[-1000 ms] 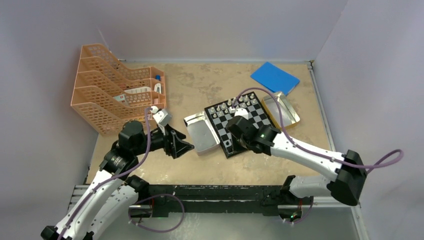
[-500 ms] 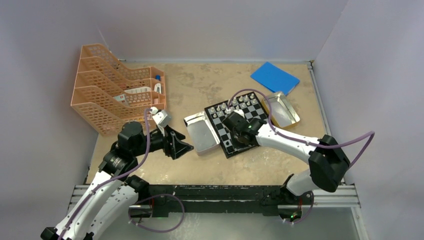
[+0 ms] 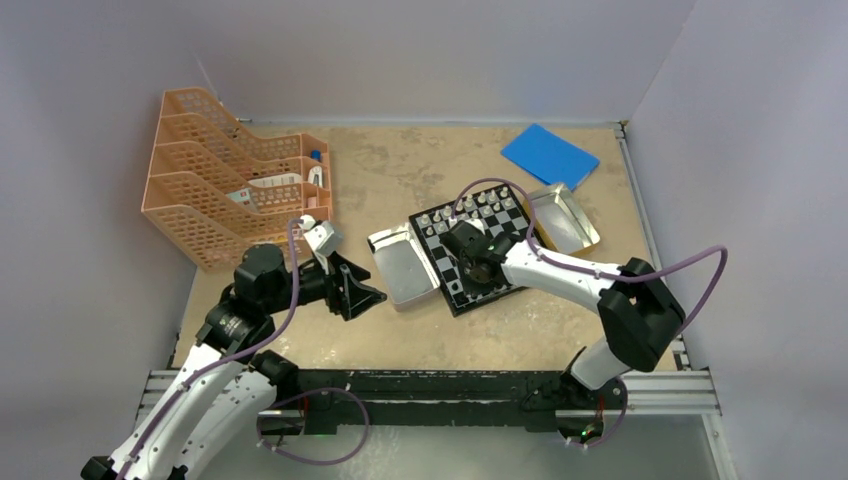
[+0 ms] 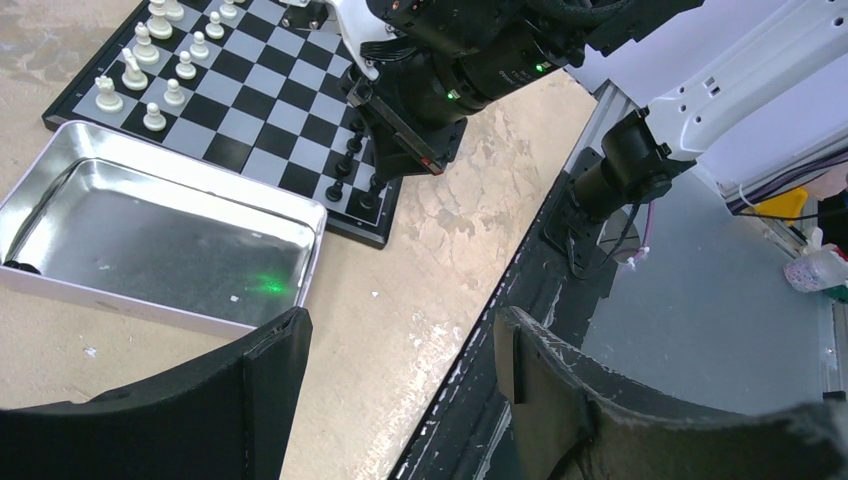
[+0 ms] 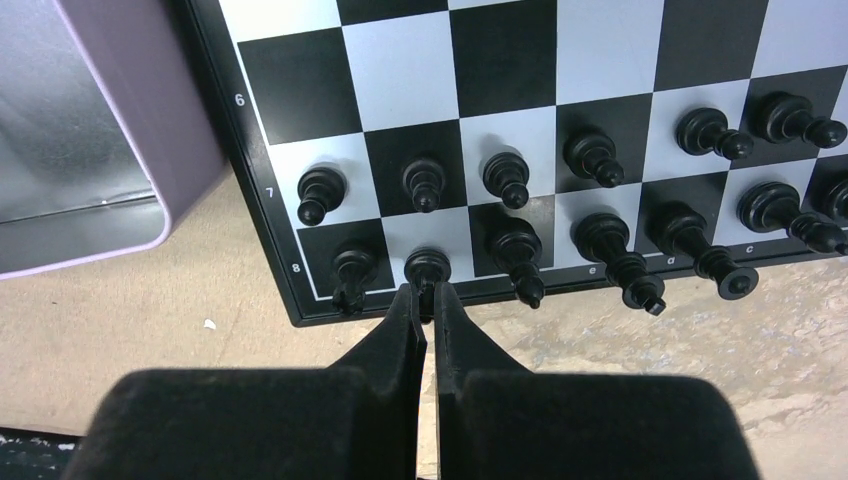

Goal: Set up the chess pieces on the board
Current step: Place the chess piece on the chessboard.

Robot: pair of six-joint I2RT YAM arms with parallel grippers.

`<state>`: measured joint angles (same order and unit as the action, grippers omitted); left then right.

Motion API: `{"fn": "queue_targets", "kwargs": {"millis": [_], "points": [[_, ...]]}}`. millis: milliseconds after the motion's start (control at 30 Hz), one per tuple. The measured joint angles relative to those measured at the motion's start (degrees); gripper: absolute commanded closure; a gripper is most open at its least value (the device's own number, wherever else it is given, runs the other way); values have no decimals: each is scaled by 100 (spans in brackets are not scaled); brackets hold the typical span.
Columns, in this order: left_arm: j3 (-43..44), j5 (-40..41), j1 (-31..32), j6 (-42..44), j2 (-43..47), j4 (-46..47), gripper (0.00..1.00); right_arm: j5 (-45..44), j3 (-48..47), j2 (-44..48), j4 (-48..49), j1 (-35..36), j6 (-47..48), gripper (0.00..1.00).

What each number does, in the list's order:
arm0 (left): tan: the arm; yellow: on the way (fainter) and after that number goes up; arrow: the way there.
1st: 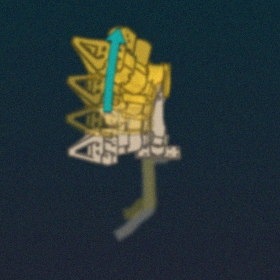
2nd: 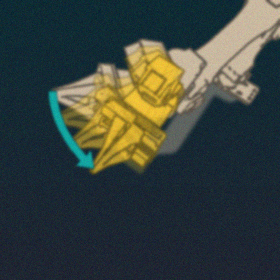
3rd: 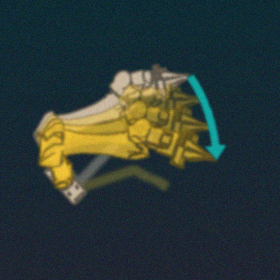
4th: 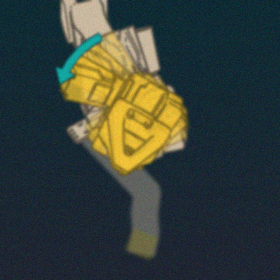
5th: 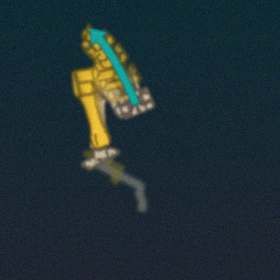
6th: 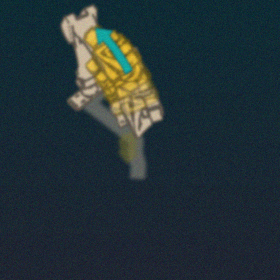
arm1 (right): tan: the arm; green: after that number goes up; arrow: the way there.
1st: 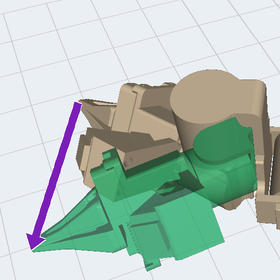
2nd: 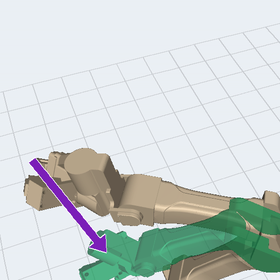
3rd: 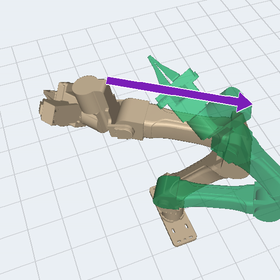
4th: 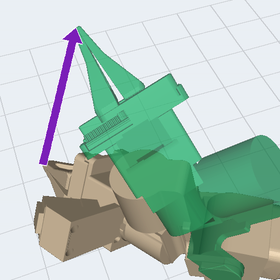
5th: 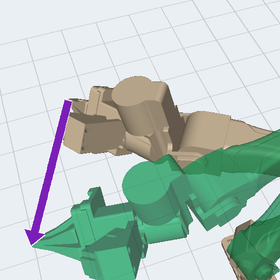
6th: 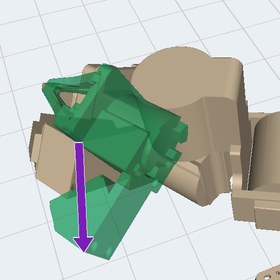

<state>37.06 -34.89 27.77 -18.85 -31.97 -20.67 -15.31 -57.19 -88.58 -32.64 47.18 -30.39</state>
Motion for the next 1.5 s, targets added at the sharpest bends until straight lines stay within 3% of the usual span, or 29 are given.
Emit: {"fn": "queue_targets", "kwargs": {"millis": [433, 1000, 1333, 1500], "points": [[0, -7, 0, 0, 11, 0, 33, 4, -13, -61, 26, -7, 44, 96], [0, -44, 0, 2, 44, 0, 32, 4, -44, -63, 31, -7, 42, 72], [0, -44, 2, 2, 4, -2, 32, -251, -575, 417, -227, -7, -46, 72], [0, -22, 0, 4, -13, -2, 32, -321, -776, 817, 96, -7, -4, 71]]}}
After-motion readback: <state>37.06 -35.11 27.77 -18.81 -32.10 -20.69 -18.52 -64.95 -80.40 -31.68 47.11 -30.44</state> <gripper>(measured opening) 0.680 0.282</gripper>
